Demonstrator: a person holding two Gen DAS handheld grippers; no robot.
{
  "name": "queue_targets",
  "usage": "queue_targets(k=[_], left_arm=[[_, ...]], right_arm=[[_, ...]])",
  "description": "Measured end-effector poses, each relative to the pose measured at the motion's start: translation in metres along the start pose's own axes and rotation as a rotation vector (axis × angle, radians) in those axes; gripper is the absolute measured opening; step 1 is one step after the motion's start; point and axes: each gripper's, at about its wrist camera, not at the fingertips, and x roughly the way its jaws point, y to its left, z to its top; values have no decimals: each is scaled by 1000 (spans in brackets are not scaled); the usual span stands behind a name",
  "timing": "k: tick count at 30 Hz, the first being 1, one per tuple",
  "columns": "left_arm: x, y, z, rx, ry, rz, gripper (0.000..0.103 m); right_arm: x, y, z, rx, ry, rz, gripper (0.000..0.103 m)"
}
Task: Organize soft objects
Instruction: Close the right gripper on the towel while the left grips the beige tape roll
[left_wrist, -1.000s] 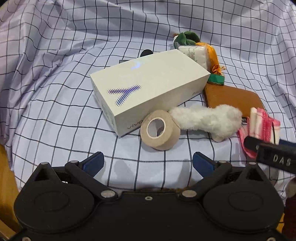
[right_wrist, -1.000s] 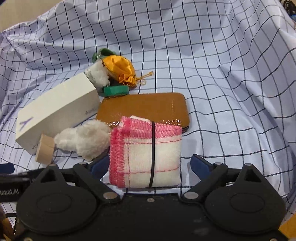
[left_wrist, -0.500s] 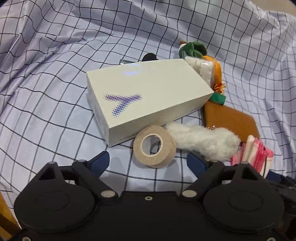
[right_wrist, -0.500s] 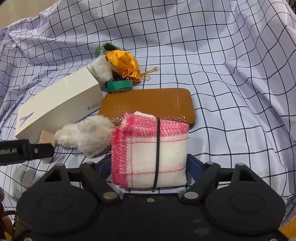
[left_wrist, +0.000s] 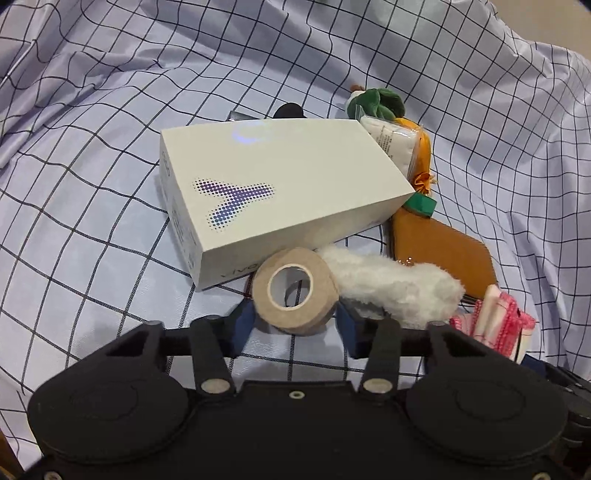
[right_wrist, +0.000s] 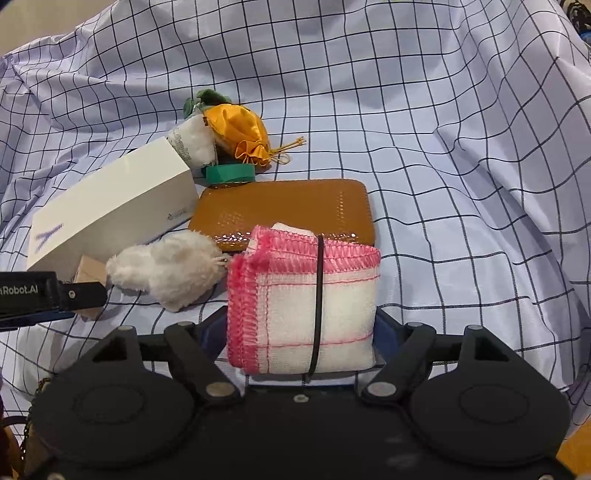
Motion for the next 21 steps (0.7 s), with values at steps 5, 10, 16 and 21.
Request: queue_targets(k=[5, 10, 16, 21], left_arm=[[-8, -3, -2, 41, -3, 34, 47], [-15, -15, -8, 171, 2, 142, 46], [-6, -12, -12, 177, 37, 137, 49], [-2, -12, -13, 173, 23, 144, 62]], right_arm=[[-3, 0, 0, 3, -3, -9, 76], [-5, 0, -1, -1, -3, -24, 76], [-3, 1, -2, -5, 11, -41, 76], [-2, 0, -2, -4, 13, -41, 76]])
